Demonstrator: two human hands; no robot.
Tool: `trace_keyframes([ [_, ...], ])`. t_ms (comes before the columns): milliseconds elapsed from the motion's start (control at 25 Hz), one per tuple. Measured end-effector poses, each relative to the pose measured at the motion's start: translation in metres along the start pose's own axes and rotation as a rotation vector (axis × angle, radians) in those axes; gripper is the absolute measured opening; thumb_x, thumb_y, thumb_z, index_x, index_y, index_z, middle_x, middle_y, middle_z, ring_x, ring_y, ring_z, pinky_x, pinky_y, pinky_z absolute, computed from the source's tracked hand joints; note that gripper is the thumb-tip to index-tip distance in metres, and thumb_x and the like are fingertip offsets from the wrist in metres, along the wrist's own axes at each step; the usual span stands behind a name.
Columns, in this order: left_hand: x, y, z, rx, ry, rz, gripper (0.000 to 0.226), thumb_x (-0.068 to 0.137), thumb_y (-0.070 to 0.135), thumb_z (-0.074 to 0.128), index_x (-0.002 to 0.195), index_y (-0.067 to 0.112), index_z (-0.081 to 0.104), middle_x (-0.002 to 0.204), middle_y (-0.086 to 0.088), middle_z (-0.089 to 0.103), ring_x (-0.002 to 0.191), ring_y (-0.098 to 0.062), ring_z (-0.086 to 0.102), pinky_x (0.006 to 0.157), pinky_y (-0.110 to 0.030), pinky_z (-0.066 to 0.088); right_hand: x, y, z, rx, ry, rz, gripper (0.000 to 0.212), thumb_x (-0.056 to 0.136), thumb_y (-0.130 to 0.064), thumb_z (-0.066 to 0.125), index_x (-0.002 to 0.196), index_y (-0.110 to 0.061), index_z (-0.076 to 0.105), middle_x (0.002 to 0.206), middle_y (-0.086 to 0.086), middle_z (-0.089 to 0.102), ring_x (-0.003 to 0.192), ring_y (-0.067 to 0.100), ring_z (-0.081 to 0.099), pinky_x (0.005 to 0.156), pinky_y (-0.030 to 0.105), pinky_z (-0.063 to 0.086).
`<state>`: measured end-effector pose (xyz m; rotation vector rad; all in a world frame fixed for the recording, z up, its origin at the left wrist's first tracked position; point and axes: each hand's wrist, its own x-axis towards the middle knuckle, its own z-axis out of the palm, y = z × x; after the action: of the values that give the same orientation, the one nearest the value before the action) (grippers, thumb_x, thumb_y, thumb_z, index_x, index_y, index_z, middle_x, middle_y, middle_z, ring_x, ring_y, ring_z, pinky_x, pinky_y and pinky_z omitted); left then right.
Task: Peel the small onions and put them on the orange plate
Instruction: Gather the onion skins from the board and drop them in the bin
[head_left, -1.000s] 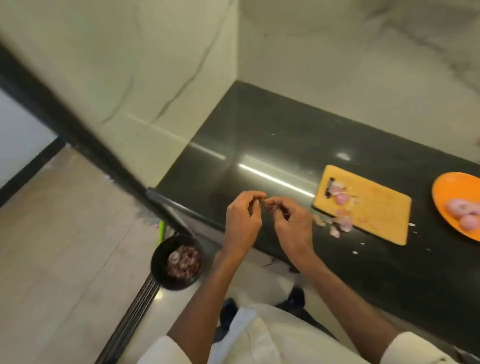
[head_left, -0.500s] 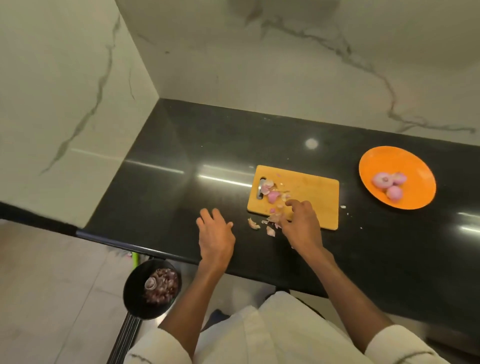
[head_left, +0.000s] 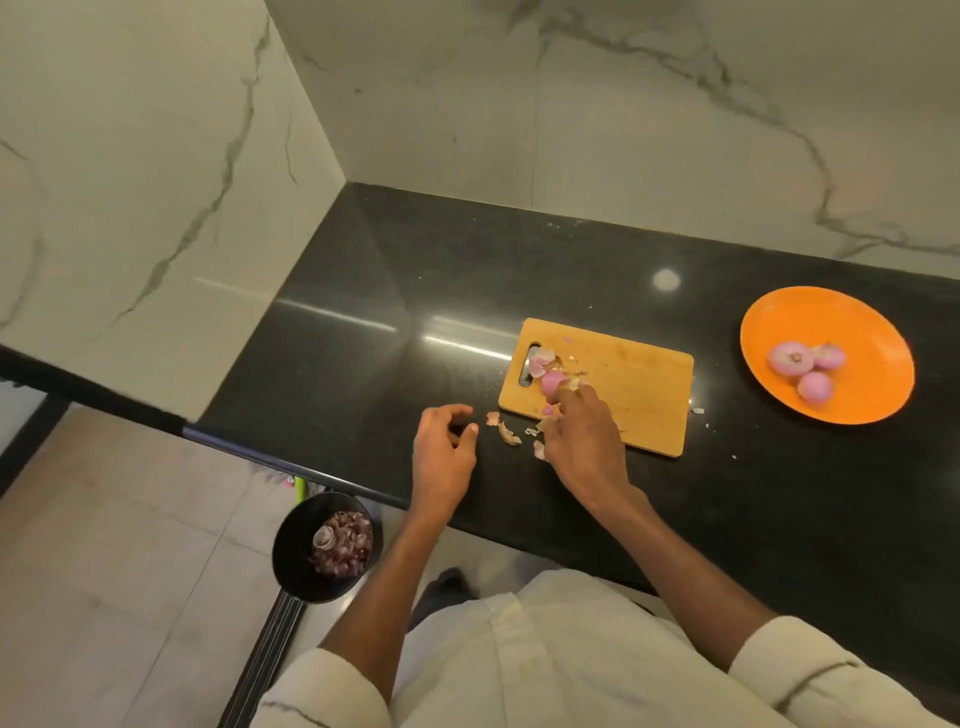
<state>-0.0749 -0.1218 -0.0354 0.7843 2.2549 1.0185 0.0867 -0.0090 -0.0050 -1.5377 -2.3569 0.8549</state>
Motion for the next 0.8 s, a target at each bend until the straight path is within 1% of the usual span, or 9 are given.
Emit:
trace_keyframes([
  [40,-0.002,-0.003,0.001,0.144,0.006,0.014,0.037,0.104,0.028,0.068,0.14,0.02,0.061,0.136,0.003,0.054,0.115,-0.01,0.06,0.102,-0.031,0.056,-0.003,-0.005,0.006,-0.105,-0.06,-0.013,0.048,0.096,-0.028,0.076,0.139,-0.018,0.058,0.138,0.003,0.053,0.119,0.023,0.057,0.093,0.036,0.055],
  [120,-0.001,-0.004,0.002,0.271,-0.047,0.046,0.055,0.103,0.039,0.069,0.15,0.017,0.053,0.139,0.001,0.045,0.121,-0.012,0.055,0.107,-0.034,0.053,-0.009,-0.012,0.019,-0.249,-0.116,-0.022,0.059,0.091,-0.031,0.082,0.141,-0.018,0.053,0.144,0.006,0.045,0.123,0.025,0.053,0.095,0.038,0.056],
  [200,0.002,-0.001,0.007,0.318,-0.165,0.169,0.063,0.1,0.042,0.073,0.153,0.017,0.049,0.139,-0.001,0.043,0.12,-0.013,0.054,0.106,-0.034,0.052,-0.014,-0.015,0.025,-0.234,-0.108,-0.06,0.054,0.092,-0.023,0.081,0.14,-0.018,0.055,0.144,0.005,0.044,0.123,0.024,0.053,0.096,0.037,0.056],
  [280,0.004,0.006,0.015,0.352,-0.226,0.272,0.061,0.097,0.039,0.077,0.148,0.018,0.051,0.136,-0.001,0.045,0.116,-0.014,0.056,0.101,-0.033,0.055,-0.019,-0.012,0.021,-0.139,-0.064,-0.07,0.049,0.093,-0.017,0.078,0.138,-0.019,0.059,0.14,0.002,0.049,0.119,0.021,0.056,0.094,0.035,0.056],
  [400,0.005,0.014,0.025,0.349,-0.24,0.309,0.053,0.097,0.035,0.078,0.14,0.015,0.054,0.132,-0.003,0.046,0.109,-0.016,0.059,0.096,-0.035,0.058,-0.028,0.006,0.005,-0.017,0.1,0.126,0.043,0.096,-0.016,0.075,0.136,-0.02,0.063,0.133,0.0,0.054,0.115,0.02,0.06,0.094,0.035,0.056],
  [480,0.003,0.012,0.028,0.37,-0.245,0.321,0.05,0.097,0.032,0.079,0.138,0.015,0.056,0.133,-0.003,0.046,0.113,-0.017,0.058,0.098,-0.035,0.057,-0.033,0.019,-0.005,-0.078,0.041,0.329,0.046,0.096,-0.016,0.075,0.138,-0.016,0.058,0.136,0.006,0.053,0.118,0.025,0.06,0.098,0.038,0.054],
  [560,0.0,0.011,0.03,0.352,-0.269,0.341,0.05,0.097,0.027,0.079,0.14,0.015,0.057,0.135,-0.003,0.048,0.117,-0.018,0.058,0.101,-0.035,0.055,-0.039,0.02,-0.001,-0.196,-0.075,0.432,0.053,0.092,-0.012,0.079,0.138,-0.012,0.052,0.14,0.012,0.052,0.122,0.03,0.059,0.099,0.04,0.055],
  [720,-0.004,0.012,0.037,0.292,-0.328,0.411,0.054,0.095,0.018,0.08,0.143,0.017,0.056,0.137,-0.004,0.052,0.119,-0.02,0.061,0.102,-0.037,0.057,-0.042,-0.006,0.022,-0.007,-0.096,0.305,0.05,0.09,-0.001,0.074,0.135,-0.012,0.054,0.133,0.009,0.054,0.119,0.028,0.06,0.097,0.039,0.054],
  [800,-0.002,0.013,0.036,0.268,-0.347,0.399,0.049,0.098,0.017,0.077,0.142,0.017,0.057,0.137,-0.004,0.053,0.119,-0.021,0.062,0.1,-0.037,0.056,-0.04,-0.011,0.021,0.096,-0.014,0.268,0.045,0.091,0.002,0.071,0.131,-0.016,0.059,0.128,0.004,0.057,0.112,0.022,0.062,0.093,0.037,0.055],
])
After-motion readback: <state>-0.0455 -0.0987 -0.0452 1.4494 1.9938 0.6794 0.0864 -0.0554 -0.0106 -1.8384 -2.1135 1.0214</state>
